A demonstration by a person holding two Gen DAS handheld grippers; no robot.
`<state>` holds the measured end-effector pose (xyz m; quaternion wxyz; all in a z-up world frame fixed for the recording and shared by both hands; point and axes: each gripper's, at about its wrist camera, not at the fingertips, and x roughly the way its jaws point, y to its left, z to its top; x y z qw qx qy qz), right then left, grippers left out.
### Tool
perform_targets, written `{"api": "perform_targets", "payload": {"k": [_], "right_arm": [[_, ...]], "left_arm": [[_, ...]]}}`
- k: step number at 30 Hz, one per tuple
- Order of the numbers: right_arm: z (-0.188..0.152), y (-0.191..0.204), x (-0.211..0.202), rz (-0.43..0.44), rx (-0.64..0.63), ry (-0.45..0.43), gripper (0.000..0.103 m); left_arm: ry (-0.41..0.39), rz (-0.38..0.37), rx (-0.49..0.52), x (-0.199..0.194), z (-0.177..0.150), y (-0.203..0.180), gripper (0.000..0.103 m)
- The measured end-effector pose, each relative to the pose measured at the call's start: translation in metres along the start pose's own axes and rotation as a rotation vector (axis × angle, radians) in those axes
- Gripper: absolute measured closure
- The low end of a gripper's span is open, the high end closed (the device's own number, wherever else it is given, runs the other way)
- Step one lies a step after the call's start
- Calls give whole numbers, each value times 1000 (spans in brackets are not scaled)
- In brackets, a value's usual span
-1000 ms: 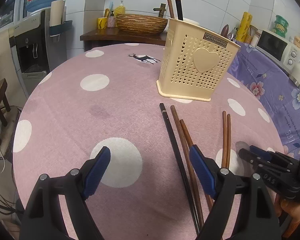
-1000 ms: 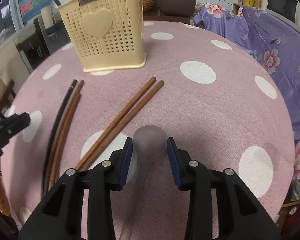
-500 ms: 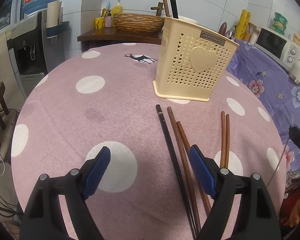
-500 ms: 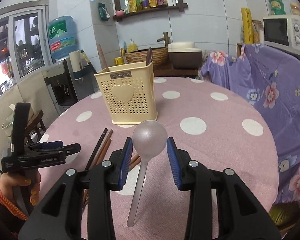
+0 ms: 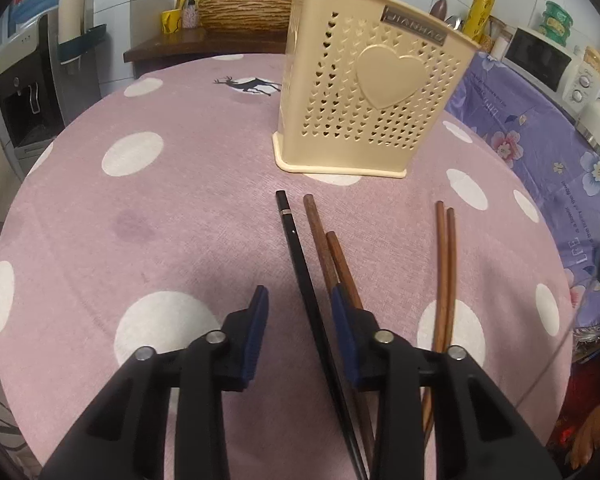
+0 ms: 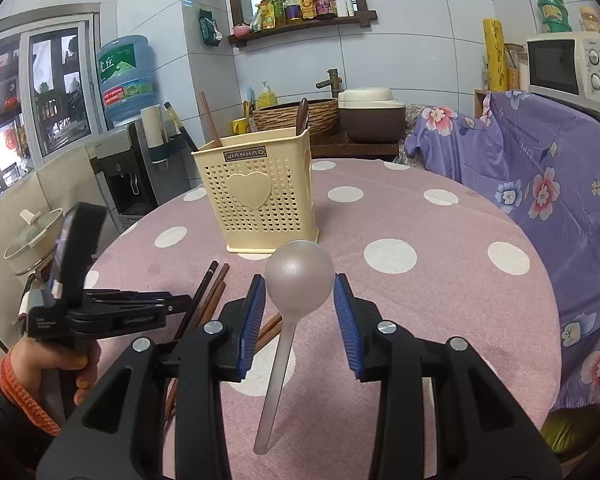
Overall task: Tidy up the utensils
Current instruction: 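Grasp the black gold-banded chopstick with the left gripper, then insert the black chopstick into the beige holder with the left gripper while the right inserts the spoon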
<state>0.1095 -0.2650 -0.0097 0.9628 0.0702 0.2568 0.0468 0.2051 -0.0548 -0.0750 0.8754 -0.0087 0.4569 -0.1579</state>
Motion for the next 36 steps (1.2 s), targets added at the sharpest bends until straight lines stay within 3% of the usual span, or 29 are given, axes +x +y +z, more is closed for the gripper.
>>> {"api": "perform_targets", "payload": {"k": [3, 12, 15, 23, 28, 36], "right_arm": [[0, -1, -1, -1, 7, -3, 67], [-2, 2, -1, -9, 1, -8, 67], [-1, 3, -1, -13, 0, -7, 67], [-1, 3, -2, -9, 6, -18, 67], [-1, 3, -2, -8, 4, -27, 67], [4, 1, -7, -5, 3, -49, 67]], "left_arm": [[4, 23, -16, 9, 7, 0, 81], [-1, 94, 3, 25, 23, -8, 85], [-2, 121, 16, 29, 27, -11, 93], [-17, 85, -25, 26, 26, -7, 95], [-79, 52, -53, 4, 28, -3, 95], [-250, -31, -87, -65, 37, 5, 95]]}}
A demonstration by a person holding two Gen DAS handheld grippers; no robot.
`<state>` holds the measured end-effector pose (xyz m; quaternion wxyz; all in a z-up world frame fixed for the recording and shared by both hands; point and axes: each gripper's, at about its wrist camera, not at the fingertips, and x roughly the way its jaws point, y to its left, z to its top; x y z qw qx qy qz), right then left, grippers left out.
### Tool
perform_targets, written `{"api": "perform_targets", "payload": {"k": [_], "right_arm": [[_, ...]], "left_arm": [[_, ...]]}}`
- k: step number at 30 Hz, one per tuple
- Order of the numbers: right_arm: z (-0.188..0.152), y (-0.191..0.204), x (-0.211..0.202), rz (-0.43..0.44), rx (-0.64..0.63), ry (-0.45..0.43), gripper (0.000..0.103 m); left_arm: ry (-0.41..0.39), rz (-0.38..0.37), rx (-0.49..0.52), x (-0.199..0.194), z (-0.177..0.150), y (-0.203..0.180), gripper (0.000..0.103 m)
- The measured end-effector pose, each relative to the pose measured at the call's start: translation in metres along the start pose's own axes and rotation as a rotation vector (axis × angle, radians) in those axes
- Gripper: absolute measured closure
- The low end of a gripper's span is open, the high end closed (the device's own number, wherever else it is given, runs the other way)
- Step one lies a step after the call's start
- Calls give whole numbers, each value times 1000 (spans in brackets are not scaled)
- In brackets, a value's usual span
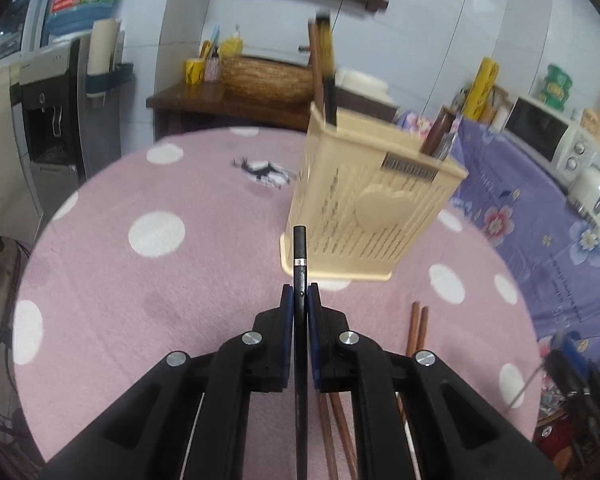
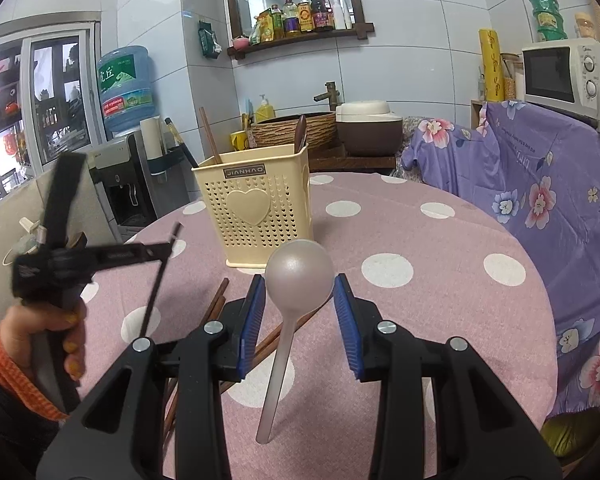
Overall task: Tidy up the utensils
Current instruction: 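Insert the black chopstick into the beige holder with the left gripper while the right inserts the spoon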
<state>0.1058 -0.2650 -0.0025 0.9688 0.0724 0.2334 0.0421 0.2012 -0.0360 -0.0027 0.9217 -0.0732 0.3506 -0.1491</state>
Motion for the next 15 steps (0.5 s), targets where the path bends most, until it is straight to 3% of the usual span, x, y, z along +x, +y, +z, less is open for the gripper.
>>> {"api": "perform_targets", "payload": {"k": [9, 15], "right_arm": [[6, 4, -2, 6, -13, -15, 67], [6, 5, -1, 9, -18, -16, 67]], "left_arm": [[-145, -29, 12, -49, 25, -5, 95], [-159, -34, 16, -52, 25, -6, 95]]}}
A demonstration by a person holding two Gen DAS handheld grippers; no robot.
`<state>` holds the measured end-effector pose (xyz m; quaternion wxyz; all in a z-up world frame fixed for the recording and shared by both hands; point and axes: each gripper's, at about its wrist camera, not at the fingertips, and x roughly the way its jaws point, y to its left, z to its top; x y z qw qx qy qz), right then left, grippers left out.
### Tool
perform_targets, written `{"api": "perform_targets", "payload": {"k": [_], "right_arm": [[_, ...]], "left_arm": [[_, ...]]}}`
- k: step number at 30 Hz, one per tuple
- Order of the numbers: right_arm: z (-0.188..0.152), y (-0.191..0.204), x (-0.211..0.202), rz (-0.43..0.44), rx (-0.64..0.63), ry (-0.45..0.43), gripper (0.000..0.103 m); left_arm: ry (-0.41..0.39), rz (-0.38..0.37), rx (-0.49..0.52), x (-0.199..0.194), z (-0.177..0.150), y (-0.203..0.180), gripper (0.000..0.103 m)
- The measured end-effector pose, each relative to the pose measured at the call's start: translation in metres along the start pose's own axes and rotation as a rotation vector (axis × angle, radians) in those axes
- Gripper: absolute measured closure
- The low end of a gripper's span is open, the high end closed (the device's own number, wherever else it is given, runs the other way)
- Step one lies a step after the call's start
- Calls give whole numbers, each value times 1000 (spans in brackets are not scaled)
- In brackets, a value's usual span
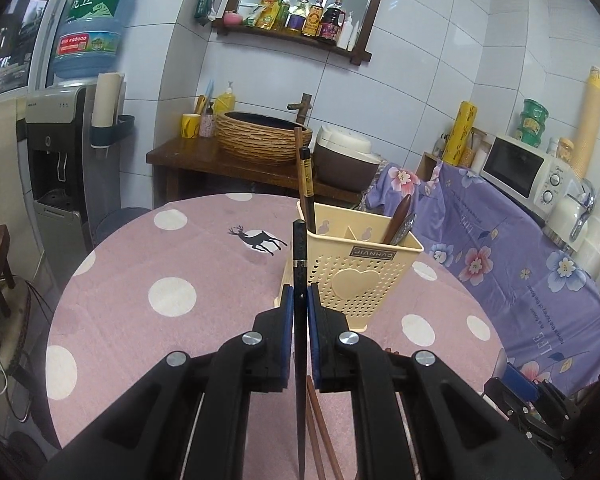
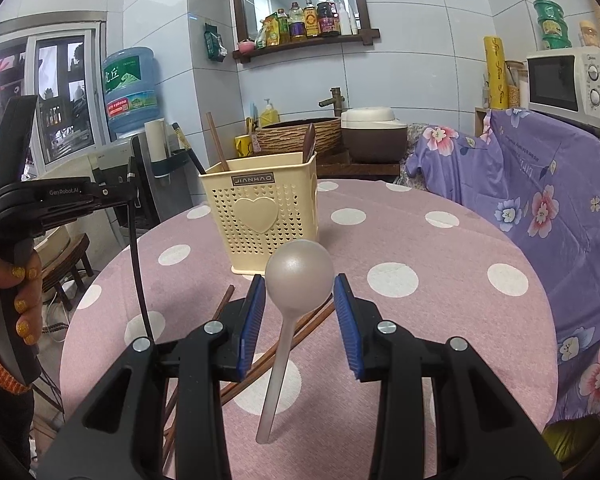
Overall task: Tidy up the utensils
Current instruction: 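Insert the black chopstick into the beige holder with the left gripper while the right inserts the spoon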
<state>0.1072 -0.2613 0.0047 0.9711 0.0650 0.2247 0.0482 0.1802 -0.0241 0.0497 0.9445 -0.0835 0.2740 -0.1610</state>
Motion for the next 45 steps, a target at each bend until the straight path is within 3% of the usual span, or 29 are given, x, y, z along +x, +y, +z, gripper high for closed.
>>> {"api": "perform_targets", "payload": {"k": [7, 11, 20, 25, 30, 34, 45], "right_arm": [[12, -1, 0, 20, -4, -13, 67], [39, 0, 3, 48, -13, -42, 67], [166, 30, 27, 8, -112, -233, 67], [214, 43, 65, -67, -130, -292, 67], [203, 41, 113, -123, -130, -262, 67], [169, 37, 136, -143, -133, -209, 67], [108, 38, 150, -154, -203, -135, 65]], "left_arm": [[-29, -18, 8, -10, 11, -1, 95], [-50, -59, 20, -17, 33, -9, 95], [-196, -135, 31, -34, 131, -42, 95], [-294, -44, 34, -13, 164, -56, 95], [-283, 25, 53, 24, 148, -57, 95], [-236, 43, 71, 44, 118, -54, 95], [-88, 11, 74, 73, 68, -43, 95]]}}
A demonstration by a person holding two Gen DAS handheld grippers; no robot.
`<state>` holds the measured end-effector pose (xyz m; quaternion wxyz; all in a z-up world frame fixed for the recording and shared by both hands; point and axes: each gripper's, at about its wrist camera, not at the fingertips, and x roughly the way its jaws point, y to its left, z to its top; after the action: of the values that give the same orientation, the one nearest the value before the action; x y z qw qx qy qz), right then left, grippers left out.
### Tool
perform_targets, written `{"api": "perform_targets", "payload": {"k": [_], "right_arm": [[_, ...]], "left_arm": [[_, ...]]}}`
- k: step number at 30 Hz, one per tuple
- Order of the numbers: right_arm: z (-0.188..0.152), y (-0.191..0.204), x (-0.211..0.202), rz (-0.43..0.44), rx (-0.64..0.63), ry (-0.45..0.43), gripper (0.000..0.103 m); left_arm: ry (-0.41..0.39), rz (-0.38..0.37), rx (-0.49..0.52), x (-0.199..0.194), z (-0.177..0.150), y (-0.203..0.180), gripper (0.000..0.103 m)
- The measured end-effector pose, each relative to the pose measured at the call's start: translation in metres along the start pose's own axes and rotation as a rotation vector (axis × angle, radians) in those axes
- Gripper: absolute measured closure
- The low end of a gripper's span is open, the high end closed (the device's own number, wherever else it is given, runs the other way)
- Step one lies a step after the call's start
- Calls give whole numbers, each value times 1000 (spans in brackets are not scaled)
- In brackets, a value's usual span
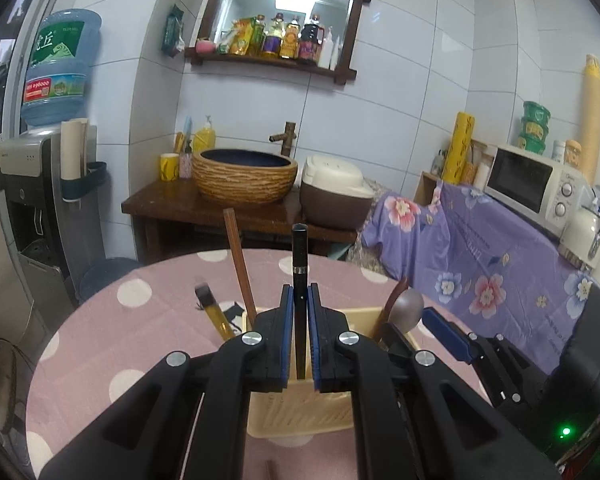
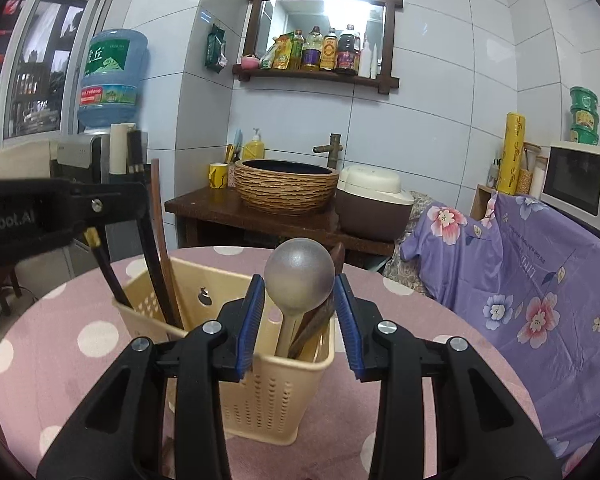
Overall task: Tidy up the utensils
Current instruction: 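Insert the black chopstick into the beige holder with the left gripper while the right inserts the spoon, then open both grippers and move them back to the wooden chopsticks, then grasp a wooden chopstick with the left gripper while the right grasps another wooden chopstick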
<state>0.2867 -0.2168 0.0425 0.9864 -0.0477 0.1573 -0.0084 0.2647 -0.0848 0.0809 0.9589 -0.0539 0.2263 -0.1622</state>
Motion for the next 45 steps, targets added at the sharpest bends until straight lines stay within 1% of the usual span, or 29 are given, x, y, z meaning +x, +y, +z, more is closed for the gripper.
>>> {"api": "perform_targets", "payload": {"k": [2, 4, 5, 6, 7, 9, 10, 11, 12, 13, 16, 18, 19, 21, 22, 23, 25, 28, 30, 32, 35, 37, 41, 43, 45], "right_arm": [[-4, 0, -5, 3, 4, -4, 58], [-6, -3, -13, 2, 14, -8, 56], [-7, -5, -18, -1, 18, -10, 50], [-7, -6, -23, -1, 23, -11, 47], [-8, -8, -32, 2, 32, -11, 45], [-12, -10, -44, 16, 37, 22, 45], [-17, -10, -52, 27, 37, 53, 42], [-23, -10, -58, 33, 32, 86, 37], [-29, -9, -63, 35, 25, 121, 36], [-40, -7, -70, 38, 19, 166, 36], [-72, -1, -82, 53, 27, 289, 36], [-94, 5, -88, 86, 49, 372, 36], [-106, 11, -91, 100, 57, 406, 36], [-122, 20, -97, 108, 55, 442, 36], [-129, 24, -100, 107, 53, 452, 36], [-135, 27, -102, 108, 56, 460, 36], [-144, 26, -104, 109, 84, 474, 36], [-150, 16, -104, 73, 135, 485, 36], [-150, 7, -105, 61, 164, 485, 36], [-151, 0, -108, 45, 178, 483, 36], [-150, -8, -110, 36, 195, 476, 36], [-151, -13, -112, 32, 205, 477, 36], [-153, -20, -112, 38, 227, 476, 36], [-152, -19, -111, 52, 232, 474, 36], [-151, -17, -109, 61, 226, 472, 36]], "left_arm": [[3, -13, -8, -2, -2, 1, 95], [-4, -22, -10, -8, -1, 3, 93], [-8, -27, -6, -13, -1, 3, 91], [-12, -31, 1, -19, -1, 3, 80], [-14, -30, 6, -24, -2, 2, 64], [-29, -19, 19, -41, -10, 3, 47], [-25, -14, 33, -49, -17, 4, 45], [-13, -6, 42, -54, -24, 5, 45], [7, 2, 49, -58, -34, 7, 44], [45, 5, 52, -61, -47, 10, 43], [170, 14, 30, -59, -85, 24, 43], [220, 17, 4, -59, -106, 33, 43], [246, 31, -6, -58, -119, 38, 43], [284, 59, -12, -57, -136, 43, 44], [308, 60, -20, -56, -144, 46, 45], [327, 55, -29, -55, -150, 49, 46], [354, 32, -43, -55, -157, 50, 53], [370, -5, -55, -53, -161, 46, 60], [390, -39, -45, -46, -162, 37, 65], [411, -62, -31, -38, -166, 26, 68], [456, -86, -25, -26, -175, 14, 75], [473, -85, -20, -23, -180, 10, 79], [466, -82, -47, -26, -182, 13, 79], [453, -67, -58, -29, -179, 19, 80], [458, -46, -48, -28, -177, 23, 80]]}}
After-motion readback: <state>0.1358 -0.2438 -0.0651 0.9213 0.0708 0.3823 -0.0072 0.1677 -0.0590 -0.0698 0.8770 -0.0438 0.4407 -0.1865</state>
